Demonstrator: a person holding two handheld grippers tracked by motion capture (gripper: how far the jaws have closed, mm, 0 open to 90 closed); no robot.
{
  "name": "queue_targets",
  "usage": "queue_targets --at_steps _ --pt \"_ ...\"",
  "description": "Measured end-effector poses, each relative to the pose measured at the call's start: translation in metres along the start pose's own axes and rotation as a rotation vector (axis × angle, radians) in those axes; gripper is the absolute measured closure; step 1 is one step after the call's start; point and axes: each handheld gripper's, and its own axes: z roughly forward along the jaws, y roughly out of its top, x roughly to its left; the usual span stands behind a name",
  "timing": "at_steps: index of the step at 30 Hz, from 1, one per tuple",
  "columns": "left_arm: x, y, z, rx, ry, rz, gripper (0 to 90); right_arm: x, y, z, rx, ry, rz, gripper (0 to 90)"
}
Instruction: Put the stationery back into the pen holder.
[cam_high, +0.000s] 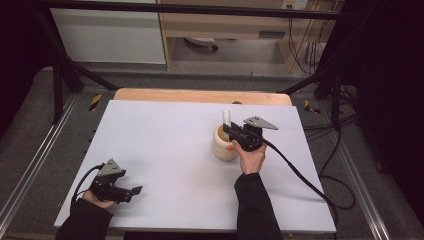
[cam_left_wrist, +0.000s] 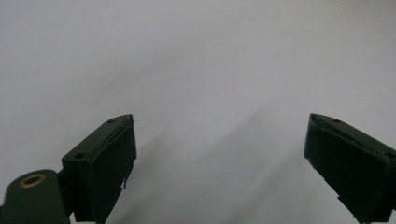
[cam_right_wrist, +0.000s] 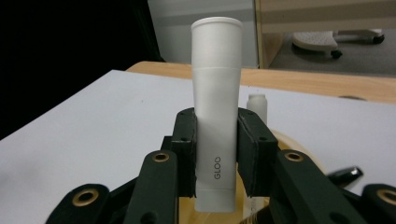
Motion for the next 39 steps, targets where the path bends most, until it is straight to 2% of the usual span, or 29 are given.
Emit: queue_targets --at_steps 13,25,29,32,39 --pt "0.0 0.0 0.0 0.002 0.002 0.0 9.6 -0.004 -0.018 0.003 0.028 0.008 0.008 70.7" --pt "0.0 0.0 0.001 0.003 0.005 -0.002 9.5 -0.001 -0.014 -0.006 0.023 0.034 -0.023 65.5" --pt "0.0 0.0 0.001 0.004 0.005 -0.004 9.6 0.001 -0.006 -0.015 0.024 0.054 -0.032 60.1" --pt "0.0 0.0 0.001 0.004 0.005 -0.004 9.6 0.005 0.0 -0.021 0.038 0.066 -0.065 53.9" --pt "0.0 0.0 0.001 0.005 0.006 -0.005 9.6 0.012 0.013 -0.033 0.117 0.095 -0.11 30.7"
